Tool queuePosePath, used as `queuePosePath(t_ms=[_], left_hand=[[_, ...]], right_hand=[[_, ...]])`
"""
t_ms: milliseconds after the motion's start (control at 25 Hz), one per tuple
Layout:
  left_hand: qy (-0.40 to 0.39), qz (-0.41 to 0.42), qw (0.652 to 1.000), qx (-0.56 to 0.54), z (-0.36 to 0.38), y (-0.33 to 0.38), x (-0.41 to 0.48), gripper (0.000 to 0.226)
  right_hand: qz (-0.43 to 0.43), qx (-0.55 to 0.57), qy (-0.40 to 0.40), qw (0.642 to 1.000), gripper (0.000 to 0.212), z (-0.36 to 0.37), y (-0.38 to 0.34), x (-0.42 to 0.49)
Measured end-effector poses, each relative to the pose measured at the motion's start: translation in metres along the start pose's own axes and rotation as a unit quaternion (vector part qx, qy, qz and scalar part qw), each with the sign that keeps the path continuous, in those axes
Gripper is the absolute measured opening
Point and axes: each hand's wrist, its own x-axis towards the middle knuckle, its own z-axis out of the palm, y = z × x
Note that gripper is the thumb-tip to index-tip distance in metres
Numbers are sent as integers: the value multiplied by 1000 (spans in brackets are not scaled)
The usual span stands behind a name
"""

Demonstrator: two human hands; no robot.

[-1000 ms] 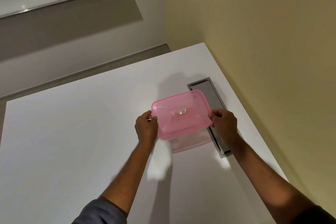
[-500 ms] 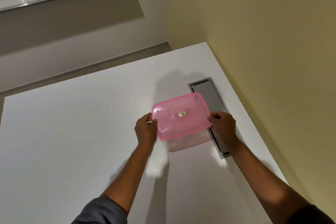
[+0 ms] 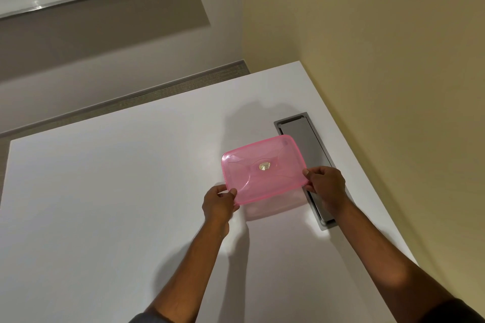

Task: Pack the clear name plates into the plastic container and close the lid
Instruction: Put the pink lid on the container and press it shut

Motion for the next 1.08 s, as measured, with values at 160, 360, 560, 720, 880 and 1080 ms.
queuePosePath(t_ms=[160, 360, 560, 720, 880, 1080], left_hand=[[-5, 5, 1000, -24, -1, -3, 0, 20], [14, 40, 999, -5, 0, -1, -8, 18], [20, 51, 998, 24, 3, 2, -12, 16], [23, 52, 998, 29, 3, 5, -14, 21], [29, 68, 996, 59, 3, 6, -14, 24], [24, 77, 993, 83, 2, 6, -12, 15]], right_hand=[[6, 2, 3, 1000, 18, 1, -1, 0], [-4, -3, 24, 1000, 25, 4, 0, -1], [-38, -81, 7, 996, 8, 4, -1, 1], [-238, -302, 24, 923, 63, 10, -7, 3], [-349, -425, -83, 831, 76, 26, -19, 21], [-356, -496, -95, 786, 105, 46, -25, 37]])
